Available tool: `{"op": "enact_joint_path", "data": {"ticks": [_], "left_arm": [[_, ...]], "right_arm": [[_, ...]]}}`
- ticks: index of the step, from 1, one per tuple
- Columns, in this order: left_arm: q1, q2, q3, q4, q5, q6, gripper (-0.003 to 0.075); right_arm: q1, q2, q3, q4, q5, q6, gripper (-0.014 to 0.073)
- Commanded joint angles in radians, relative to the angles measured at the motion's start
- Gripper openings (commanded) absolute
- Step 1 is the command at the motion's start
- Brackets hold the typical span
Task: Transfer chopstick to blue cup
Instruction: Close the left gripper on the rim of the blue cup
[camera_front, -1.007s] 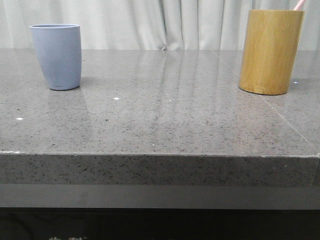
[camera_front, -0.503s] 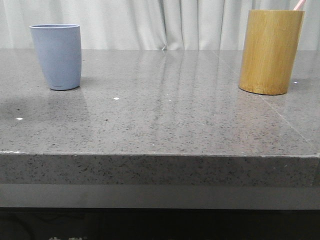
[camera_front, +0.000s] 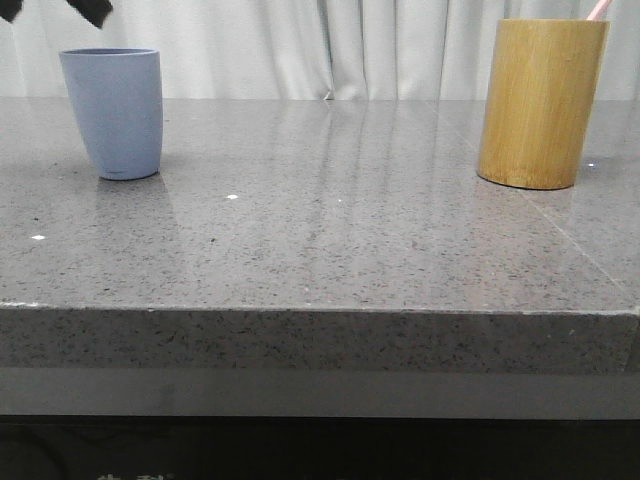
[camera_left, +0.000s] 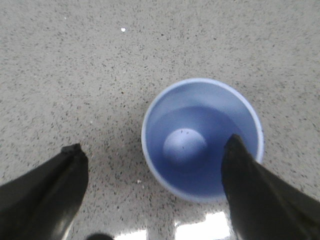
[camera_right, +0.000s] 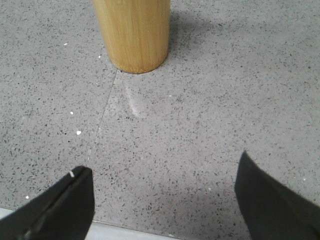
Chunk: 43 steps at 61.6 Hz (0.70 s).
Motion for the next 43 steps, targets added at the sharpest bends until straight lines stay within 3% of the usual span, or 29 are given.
{"op": "enact_joint_path", "data": {"ticks": [1,11,28,43], "left_arm": [[-0.008,0.017,-0.077,0.005,-0.004,0.003,0.0545],[-0.008,0.104,-0.148,0.005,0.041,0.003,0.0523],[-0.008,0.149,-0.194,0.0,0.067,-0.006,0.0255],[-0.009,0.149,-0.194,-0.008,0.067,-0.006,0.0073]], "right_arm": [[0.001,0.002,-0.031,0.01,-0.053,-0.012,0.059],[0.001,0.002,-0.031,0.01,-0.053,-0.012,0.059],[0.001,0.002,-0.031,0.01,-0.053,-0.012,0.059],[0.001,0.002,-0.031,0.01,-0.053,-0.012,0.059]]}}
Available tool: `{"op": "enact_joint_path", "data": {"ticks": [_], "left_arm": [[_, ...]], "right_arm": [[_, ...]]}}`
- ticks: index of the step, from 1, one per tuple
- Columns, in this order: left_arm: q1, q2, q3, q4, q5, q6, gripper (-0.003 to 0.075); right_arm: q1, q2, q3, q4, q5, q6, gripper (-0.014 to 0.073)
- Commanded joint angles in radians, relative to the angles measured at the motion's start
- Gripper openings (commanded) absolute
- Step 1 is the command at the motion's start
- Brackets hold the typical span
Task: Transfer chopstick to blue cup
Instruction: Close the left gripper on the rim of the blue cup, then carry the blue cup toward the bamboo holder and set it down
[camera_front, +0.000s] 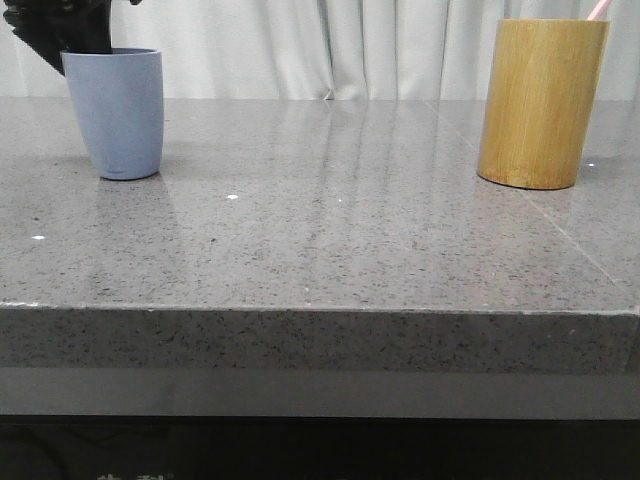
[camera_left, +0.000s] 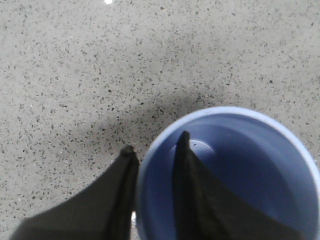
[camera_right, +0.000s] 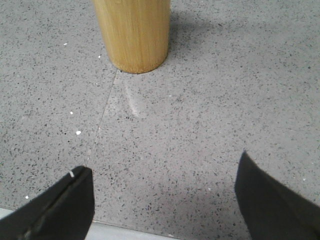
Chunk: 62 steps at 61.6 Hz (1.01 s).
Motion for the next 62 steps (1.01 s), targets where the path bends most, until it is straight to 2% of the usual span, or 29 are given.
{"op": "enact_joint_path", "data": {"ticks": [1,12,41,62], "left_arm": [[-0.009,-0.051,-0.033,-0.012,-0.032,-0.006,0.0065],[-0.026,-0.051,-0.067,-0.042,0.012,-0.006,-0.0019],[-0.251,0.011,-0.31,-0.045,0.054,-0.006,-0.0019],[-0.347,0.119,-0.414,-0.062,0.061,-0.006,-0.0019]], "right_arm": [[0.001,0.002,-0.031,0.01,-0.053,-0.009,0.059],[0.001,0.002,-0.031,0.01,-0.054,-0.009,0.059],[0.001,0.002,-0.031,0.01,-0.054,-0.009,0.059],[0.001,0.002,-0.031,0.01,-0.054,-0.009,0.059]]}}
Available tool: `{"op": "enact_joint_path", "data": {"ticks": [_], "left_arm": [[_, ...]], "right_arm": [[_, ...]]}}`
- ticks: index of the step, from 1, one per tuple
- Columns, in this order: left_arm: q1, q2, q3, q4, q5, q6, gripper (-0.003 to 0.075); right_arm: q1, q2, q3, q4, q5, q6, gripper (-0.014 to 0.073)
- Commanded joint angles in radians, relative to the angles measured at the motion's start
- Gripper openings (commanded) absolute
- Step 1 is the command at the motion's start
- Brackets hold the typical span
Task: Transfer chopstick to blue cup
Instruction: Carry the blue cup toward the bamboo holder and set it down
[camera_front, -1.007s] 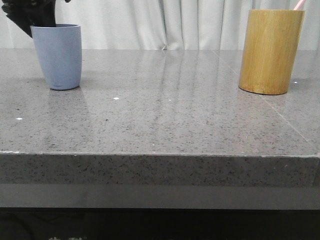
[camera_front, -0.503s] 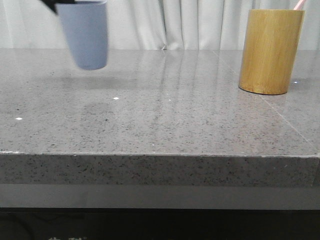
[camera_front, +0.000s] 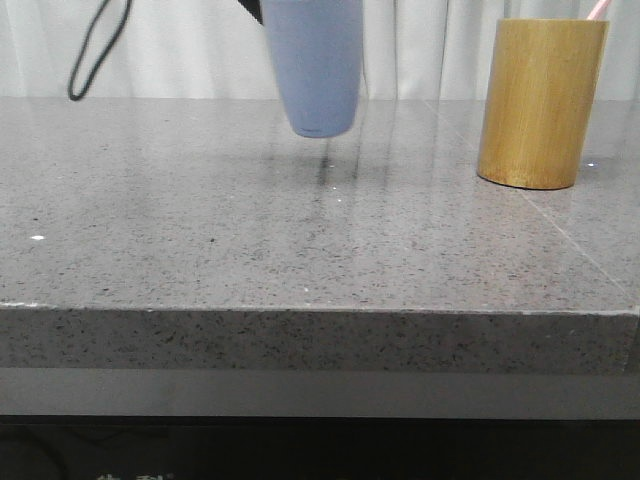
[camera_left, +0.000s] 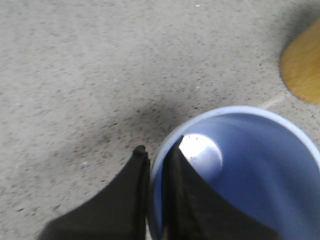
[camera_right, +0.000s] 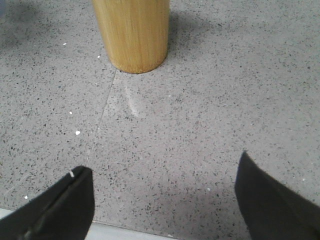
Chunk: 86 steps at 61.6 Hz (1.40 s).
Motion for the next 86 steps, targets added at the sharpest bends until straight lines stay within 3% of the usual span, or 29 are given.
{"op": "enact_joint_path", "data": {"ticks": [1,39,43,55,58,78,86], "left_arm": [[-0.022,-0.043,-0.043,-0.019,-0.051,-0.006,-0.0019],[-0.031,0.03,-0.047,-0.019,0.014,-0.007,-0.0012],[-0.031,0.032,-0.049,-0.019,0.015,-0.007,0.002],[-0.031,0.032,-0.06,-0.019,0.01,-0.007,0.0282],[-0.031,0.032,-0.07,-0.019,0.014,-0.007,0.0318],[-0.031,0.018,-0.179,-0.019,0.08,-0.008,0.0324],[-0.031,-0.028,-0.177,-0.019,0.088,-0.008,0.0324]], "right_arm": [[0.001,0.002,-0.031,0.01,-0.054,-0.008,0.059],[0.001,0.002,-0.031,0.01,-0.054,-0.008,0.059],[0.001,0.002,-0.031,0.01,-0.054,-0.008,0.059],[0.001,0.002,-0.031,0.01,-0.053,-0.008,0.059],[0.001,0.002,-0.031,0.01,-0.053,-0.008,0.059],[-0.005,0.002,-0.038,0.007,-0.071,-0.006,0.059],[-0.054,0.009,-0.079,0.007,-0.074,0.027,0.059]]}}
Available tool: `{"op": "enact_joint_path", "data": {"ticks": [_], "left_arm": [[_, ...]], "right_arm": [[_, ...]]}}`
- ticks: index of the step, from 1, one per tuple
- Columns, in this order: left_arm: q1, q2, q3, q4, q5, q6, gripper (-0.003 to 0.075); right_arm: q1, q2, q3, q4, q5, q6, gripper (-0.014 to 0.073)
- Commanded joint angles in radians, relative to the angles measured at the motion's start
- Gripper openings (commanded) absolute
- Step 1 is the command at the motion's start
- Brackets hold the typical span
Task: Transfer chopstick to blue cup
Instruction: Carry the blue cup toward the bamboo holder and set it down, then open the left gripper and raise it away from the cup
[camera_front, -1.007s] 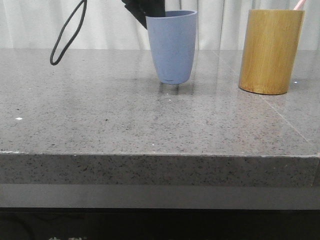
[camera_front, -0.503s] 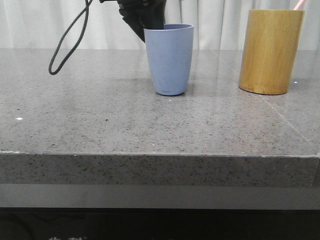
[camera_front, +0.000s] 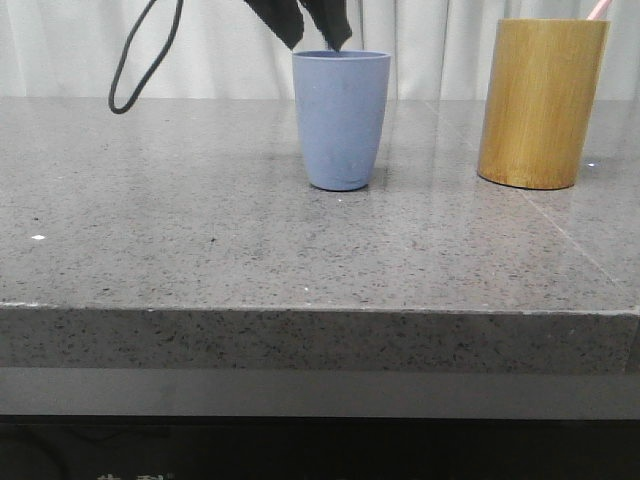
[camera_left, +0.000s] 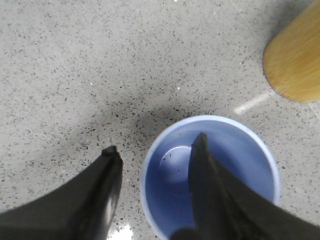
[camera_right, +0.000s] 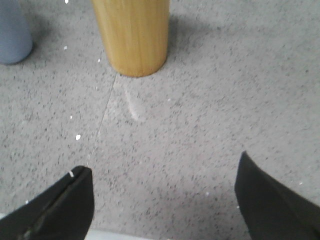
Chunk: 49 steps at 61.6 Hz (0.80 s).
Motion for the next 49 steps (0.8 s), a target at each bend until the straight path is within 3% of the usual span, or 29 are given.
{"op": "enact_joint_path", "data": {"ticks": [1,9,18,34,49], "left_arm": [[-0.006,-0.108,-0.035,-0.011,-0.004,-0.008,0.0324],[-0.006,-0.169,-0.034,-0.011,-0.002,-0.008,0.0324],[-0.006,-0.249,-0.034,-0.011,-0.002,-0.008,0.0324],[-0.006,-0.396,0.01,-0.011,-0.002,-0.008,0.0324],[-0.006,-0.59,0.279,-0.007,-0.036,-0.005,0.0324]], "right_arm": [[-0.045,0.009,-0.067,0.007,-0.074,0.027,0.059],[-0.145,0.045,-0.128,0.017,-0.067,0.07,0.059],[-0.245,0.13,-0.189,0.13,-0.04,0.055,0.059],[-0.301,0.332,-0.363,0.465,0.057,-0.177,0.059],[-0.299,0.503,-0.537,0.688,0.125,-0.323,0.059]]}}
